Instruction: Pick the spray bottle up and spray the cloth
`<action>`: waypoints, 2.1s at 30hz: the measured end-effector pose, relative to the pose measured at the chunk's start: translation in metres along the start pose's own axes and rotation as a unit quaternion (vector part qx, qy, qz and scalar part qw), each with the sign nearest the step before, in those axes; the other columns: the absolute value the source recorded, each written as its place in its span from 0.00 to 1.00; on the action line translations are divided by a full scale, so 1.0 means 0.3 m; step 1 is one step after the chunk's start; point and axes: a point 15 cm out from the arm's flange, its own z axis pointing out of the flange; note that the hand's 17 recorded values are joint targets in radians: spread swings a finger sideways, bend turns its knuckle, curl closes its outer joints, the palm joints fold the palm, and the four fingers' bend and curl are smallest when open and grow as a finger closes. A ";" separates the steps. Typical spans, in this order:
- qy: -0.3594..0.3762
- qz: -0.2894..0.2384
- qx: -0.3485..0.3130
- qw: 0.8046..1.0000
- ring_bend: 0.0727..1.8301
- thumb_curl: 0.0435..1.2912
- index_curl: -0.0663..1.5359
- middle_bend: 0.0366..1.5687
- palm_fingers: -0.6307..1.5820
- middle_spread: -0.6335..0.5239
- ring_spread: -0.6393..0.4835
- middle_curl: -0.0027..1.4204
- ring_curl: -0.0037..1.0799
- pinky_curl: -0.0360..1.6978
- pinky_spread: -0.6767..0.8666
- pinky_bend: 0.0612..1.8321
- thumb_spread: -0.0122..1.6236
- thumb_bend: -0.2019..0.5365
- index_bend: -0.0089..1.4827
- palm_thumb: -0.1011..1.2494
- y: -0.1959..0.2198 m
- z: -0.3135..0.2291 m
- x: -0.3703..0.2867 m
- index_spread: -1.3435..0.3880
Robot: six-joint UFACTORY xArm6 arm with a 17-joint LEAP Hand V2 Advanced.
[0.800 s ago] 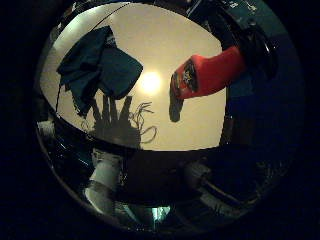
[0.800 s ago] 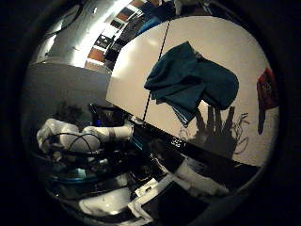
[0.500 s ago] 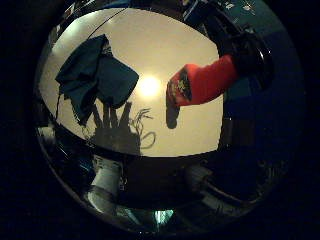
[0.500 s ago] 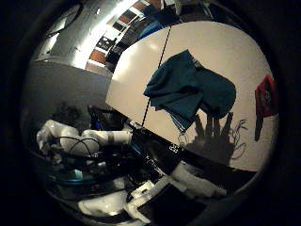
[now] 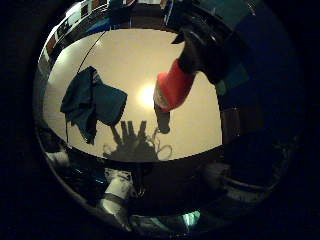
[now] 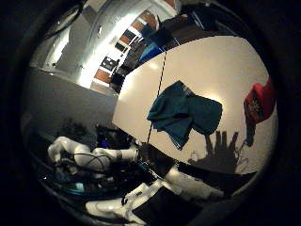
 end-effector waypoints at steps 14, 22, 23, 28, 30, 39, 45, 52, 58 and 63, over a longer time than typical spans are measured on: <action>-0.029 0.118 0.063 0.991 0.07 0.19 0.24 0.10 0.37 0.60 0.72 0.22 0.22 0.21 0.67 0.11 0.63 0.24 0.12 0.37 0.059 -0.170 0.293 0.58; -0.053 0.188 0.074 0.978 0.07 0.20 0.24 0.10 0.36 0.60 0.74 0.22 0.21 0.21 0.68 0.11 0.63 0.24 0.12 0.37 0.156 -0.178 0.506 0.59; -0.056 0.199 0.077 0.975 0.07 0.20 0.24 0.10 0.36 0.61 0.74 0.22 0.21 0.21 0.68 0.11 0.63 0.24 0.12 0.37 0.172 -0.178 0.535 0.59; -0.057 0.232 0.086 0.967 0.07 0.19 0.24 0.10 0.36 0.62 0.74 0.22 0.21 0.21 0.68 0.11 0.63 0.24 0.12 0.37 0.226 -0.194 0.646 0.60; -0.060 0.243 0.089 0.964 0.07 0.19 0.24 0.10 0.35 0.62 0.74 0.22 0.21 0.21 0.68 0.11 0.63 0.24 0.12 0.37 0.250 -0.190 0.675 0.60; -0.084 0.267 0.083 0.956 0.07 0.19 0.23 0.10 0.35 0.64 0.75 0.22 0.22 0.21 0.68 0.11 0.64 0.24 0.12 0.38 0.300 -0.128 0.755 0.61; -0.104 0.282 0.090 0.949 0.07 0.20 0.23 0.10 0.34 0.65 0.76 0.22 0.22 0.21 0.68 0.11 0.64 0.24 0.12 0.39 0.308 -0.088 0.785 0.61; -0.119 0.294 0.088 0.944 0.07 0.20 0.23 0.10 0.34 0.67 0.78 0.22 0.22 0.21 0.69 0.12 0.64 0.24 0.12 0.41 0.325 -0.040 0.811 0.62; -0.137 0.302 0.092 0.939 0.07 0.20 0.23 0.10 0.33 0.69 0.79 0.22 0.23 0.21 0.70 0.11 0.65 0.24 0.12 0.41 0.319 0.001 0.821 0.63; -0.157 0.301 0.078 0.937 0.08 0.20 0.22 0.09 0.30 0.72 0.80 0.22 0.24 0.21 0.70 0.12 0.64 0.24 0.11 0.41 0.306 0.067 0.822 0.65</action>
